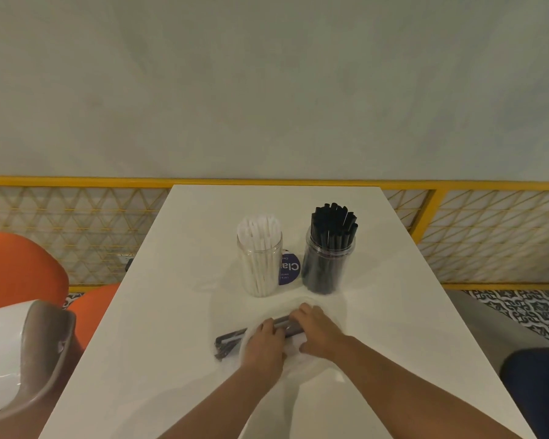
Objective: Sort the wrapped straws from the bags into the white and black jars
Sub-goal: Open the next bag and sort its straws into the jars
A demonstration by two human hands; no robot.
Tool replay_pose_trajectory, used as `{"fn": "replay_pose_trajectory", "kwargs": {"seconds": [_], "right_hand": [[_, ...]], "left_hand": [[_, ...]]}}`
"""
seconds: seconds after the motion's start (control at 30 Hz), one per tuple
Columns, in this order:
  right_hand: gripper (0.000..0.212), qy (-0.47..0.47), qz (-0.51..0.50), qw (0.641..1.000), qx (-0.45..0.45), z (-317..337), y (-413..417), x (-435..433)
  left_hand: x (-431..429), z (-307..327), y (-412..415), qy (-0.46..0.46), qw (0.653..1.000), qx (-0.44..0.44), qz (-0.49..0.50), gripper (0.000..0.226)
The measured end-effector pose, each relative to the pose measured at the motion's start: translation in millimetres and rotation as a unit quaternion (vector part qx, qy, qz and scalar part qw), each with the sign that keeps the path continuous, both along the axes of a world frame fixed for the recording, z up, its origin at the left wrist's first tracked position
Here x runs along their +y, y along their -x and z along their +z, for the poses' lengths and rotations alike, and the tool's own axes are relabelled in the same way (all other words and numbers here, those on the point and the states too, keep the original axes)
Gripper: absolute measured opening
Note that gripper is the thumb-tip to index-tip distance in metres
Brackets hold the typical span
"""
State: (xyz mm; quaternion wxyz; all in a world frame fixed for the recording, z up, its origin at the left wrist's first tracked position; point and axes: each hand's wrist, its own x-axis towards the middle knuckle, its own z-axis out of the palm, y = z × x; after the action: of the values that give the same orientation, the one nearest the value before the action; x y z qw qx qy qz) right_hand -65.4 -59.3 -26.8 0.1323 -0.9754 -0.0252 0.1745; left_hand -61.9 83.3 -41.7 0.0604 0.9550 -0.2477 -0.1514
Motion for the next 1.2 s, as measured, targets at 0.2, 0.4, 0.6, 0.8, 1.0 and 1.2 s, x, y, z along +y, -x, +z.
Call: {"fn": "replay_pose_trajectory", "kwargs": {"seconds": [0.2,0.4,0.6,0.8,1.0,1.2], "right_hand": [[0.074,-0.006,-0.001,0.999,0.038,-3,-5,-3],[0.041,-0.115,-0.047,0.99,0.065,4,-13,-10],[0.03,-0.147,-0.083,0.985,0.028,5,-12,-8],[0.016,-0.045,-0.07,0.996,-0.025,-6,-9,-3],[0.008,-0.064,-0.074,0.992,-0.081,2,-8,1],[0.008,-0.162,-0.15,0.971,-0.093,8,-18,7]], "left_hand": [[6,-7,-1,0.008,0.999,0.036,-0.001,0.058],[14,-7,-2,0.035,0.998,0.039,0.022,0.066],[15,2,0,0.023,1.0,-0.007,0.011,0.043],[15,-2,3,0.057,0.998,0.022,0.013,0.05],[16,-7,3,0.051,0.999,0.006,0.004,0.054],[11,4,1,-0.02,0.998,-0.032,-0.044,0.057]]}}
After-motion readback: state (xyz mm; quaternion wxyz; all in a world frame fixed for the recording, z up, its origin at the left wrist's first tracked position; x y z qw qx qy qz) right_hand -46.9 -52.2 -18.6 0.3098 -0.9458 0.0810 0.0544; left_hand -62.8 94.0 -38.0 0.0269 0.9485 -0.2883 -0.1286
